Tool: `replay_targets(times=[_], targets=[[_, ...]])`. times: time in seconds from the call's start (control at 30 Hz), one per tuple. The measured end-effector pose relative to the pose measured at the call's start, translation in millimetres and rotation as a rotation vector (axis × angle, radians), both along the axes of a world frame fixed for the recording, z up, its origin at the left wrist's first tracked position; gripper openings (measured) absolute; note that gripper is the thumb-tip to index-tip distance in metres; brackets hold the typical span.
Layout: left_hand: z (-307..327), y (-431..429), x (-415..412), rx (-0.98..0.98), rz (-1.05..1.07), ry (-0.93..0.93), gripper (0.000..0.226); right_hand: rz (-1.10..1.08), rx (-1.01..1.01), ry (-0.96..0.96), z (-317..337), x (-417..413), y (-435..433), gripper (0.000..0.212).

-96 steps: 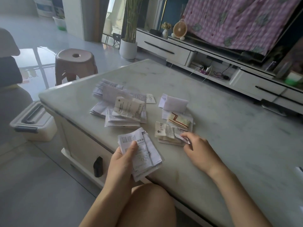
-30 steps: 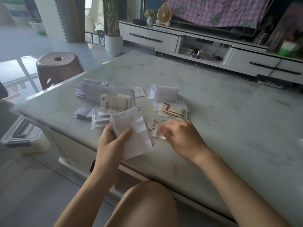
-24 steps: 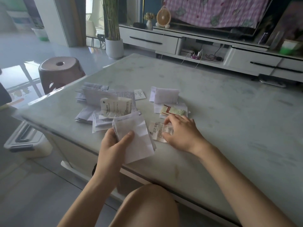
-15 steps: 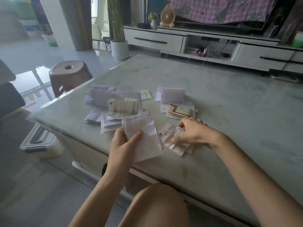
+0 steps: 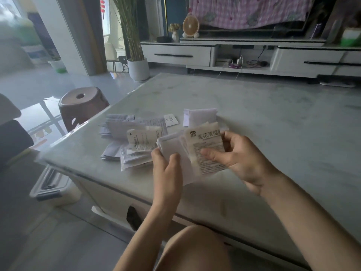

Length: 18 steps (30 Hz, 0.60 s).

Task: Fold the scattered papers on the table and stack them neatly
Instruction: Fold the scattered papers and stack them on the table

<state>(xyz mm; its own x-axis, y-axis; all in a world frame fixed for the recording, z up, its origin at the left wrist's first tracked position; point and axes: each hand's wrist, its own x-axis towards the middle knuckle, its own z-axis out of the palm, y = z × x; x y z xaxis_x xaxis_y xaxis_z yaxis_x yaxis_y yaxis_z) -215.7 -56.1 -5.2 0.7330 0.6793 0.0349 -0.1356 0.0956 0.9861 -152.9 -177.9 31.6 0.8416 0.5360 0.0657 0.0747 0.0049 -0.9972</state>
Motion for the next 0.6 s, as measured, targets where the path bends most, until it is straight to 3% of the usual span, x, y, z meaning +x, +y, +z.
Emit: replay_targets(times=[0.17, 0.3, 0.37, 0.47, 0.5, 0.6], targets=[[-2, -10, 6, 0.003, -0.056, -0.057, 0.012, -0.254, -0.074, -0.154, -29, -10, 21, 0.032], [-10, -8, 11, 0.107, -0.114, -0.052, 0.017, -0.264, -0.051, -0.257, -45, -18, 30, 0.034], [-14, -7, 14, 0.081, -0.159, -0.057, 0.021, -0.273, -0.225, -0.402, -51, -21, 32, 0.037], [-18, -4, 16, 0.053, -0.234, -0.067, 0.025, -0.380, -0.512, -0.555, -58, -21, 32, 0.071], [-19, -2, 16, 0.060, -0.245, -0.088, 0.024, -0.388, -0.476, -0.533, -59, -20, 33, 0.069], [-18, 2, 20, 0.219, -0.280, -0.190, 0.015, -0.252, -0.106, -0.222, -53, -9, 30, 0.053]])
